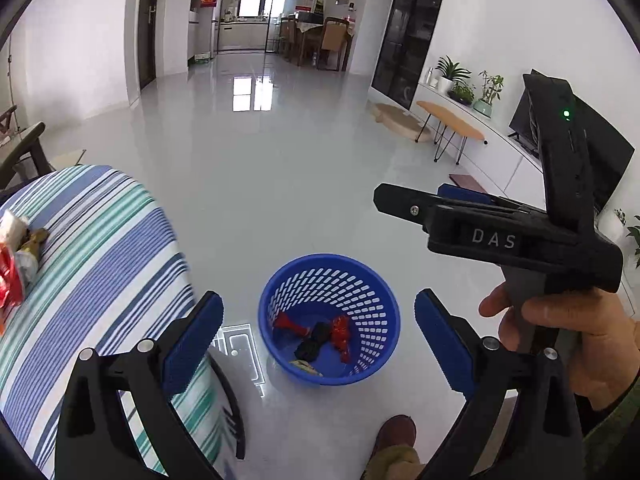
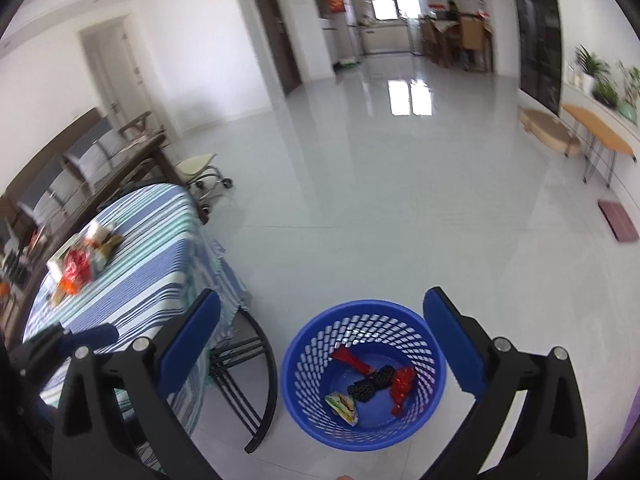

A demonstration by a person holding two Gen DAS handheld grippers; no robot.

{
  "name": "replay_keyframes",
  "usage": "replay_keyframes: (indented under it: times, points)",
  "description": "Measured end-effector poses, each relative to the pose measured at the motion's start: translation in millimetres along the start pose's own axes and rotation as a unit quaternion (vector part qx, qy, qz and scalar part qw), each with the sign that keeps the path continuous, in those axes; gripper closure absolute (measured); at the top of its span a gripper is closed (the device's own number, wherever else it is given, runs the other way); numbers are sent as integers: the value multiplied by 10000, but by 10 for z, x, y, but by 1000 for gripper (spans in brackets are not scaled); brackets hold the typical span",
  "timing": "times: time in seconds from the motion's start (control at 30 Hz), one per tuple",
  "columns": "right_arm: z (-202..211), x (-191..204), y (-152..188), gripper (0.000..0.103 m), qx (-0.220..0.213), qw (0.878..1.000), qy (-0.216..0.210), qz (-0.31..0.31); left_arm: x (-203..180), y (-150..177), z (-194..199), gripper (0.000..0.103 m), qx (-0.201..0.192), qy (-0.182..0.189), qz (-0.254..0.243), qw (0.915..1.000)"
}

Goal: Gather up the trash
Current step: 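Move both tools back over the table toward the remaining trash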

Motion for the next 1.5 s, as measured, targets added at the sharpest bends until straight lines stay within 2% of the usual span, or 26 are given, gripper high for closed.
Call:
replay_keyframes:
  times: [0.17,0.37,0.63,0.87,1.0,1.2,1.5]
  points:
    - [19,562,101,5,-96,9972,-321,669,518,315,261,6,186,-548,250,9980]
    - [-124,1149,284,5,140,9935,-678,906,1319,770,434,6,465,-1110,839,9892]
    - [-472,1903,548,5,642,9855,-823,1341,1990,1126,724,6,616,-1586,1125,9790]
    - [-692,2390,751,5,988,9756,-903,1739,2528,1378,953,6,693,-1897,1565,9668]
    - [-779,2621,851,5,1095,9696,-927,1980,2698,1465,1047,6,689,-2029,1673,9623]
    - [-860,2899,904,5,1171,9604,-1054,2300,2722,1493,1039,5,695,-2149,1485,9628]
    - [-967,2965,965,5,1383,9550,-1017,2420,2710,1525,1057,5,709,-2115,1464,9637]
Point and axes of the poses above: each gripper's, at about its wrist camera, not at the fingertips, and z roughly against the way its jaws point, x to its left, y to its underside, the point moved 2 cm from there along -z, roughly the way its jaws point, and after that the axes turned 3 degrees about -y, right-handed, at the moved point
